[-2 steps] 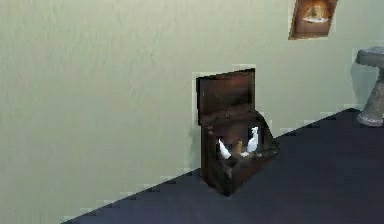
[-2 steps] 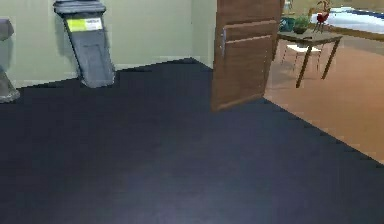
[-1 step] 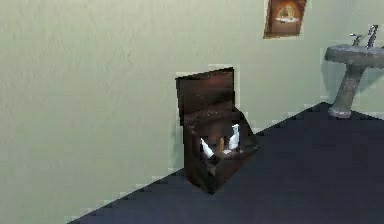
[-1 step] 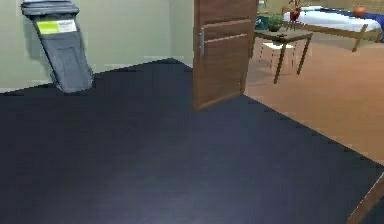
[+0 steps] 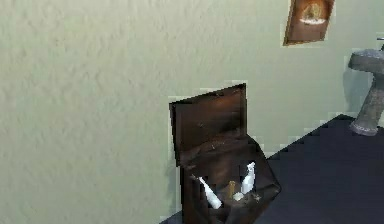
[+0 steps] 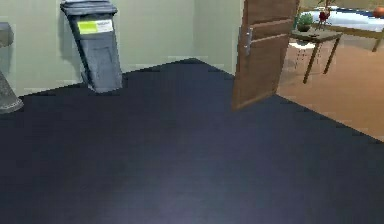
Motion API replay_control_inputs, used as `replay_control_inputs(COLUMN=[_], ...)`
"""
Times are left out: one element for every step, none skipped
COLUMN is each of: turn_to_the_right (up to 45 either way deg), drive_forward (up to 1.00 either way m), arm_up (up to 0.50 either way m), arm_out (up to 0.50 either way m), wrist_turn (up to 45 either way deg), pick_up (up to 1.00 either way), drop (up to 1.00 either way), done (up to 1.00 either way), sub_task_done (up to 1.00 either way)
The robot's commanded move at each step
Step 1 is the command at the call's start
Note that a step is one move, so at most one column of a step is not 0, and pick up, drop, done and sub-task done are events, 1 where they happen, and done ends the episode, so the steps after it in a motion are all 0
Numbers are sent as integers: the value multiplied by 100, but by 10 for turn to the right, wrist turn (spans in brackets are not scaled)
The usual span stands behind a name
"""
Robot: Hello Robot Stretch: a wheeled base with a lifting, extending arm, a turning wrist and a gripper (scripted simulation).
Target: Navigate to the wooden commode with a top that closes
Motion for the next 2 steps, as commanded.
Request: replay_control_inputs(turn_to_the_right=[120, 0], drive_forward=[0, 0], arm_up=[0, 0], arm_out=[0, 0], wrist_turn=[0, 0], pick_up=[0, 0], drop=[0, 0], done=[0, 100], sub_task_done=[0, 0])
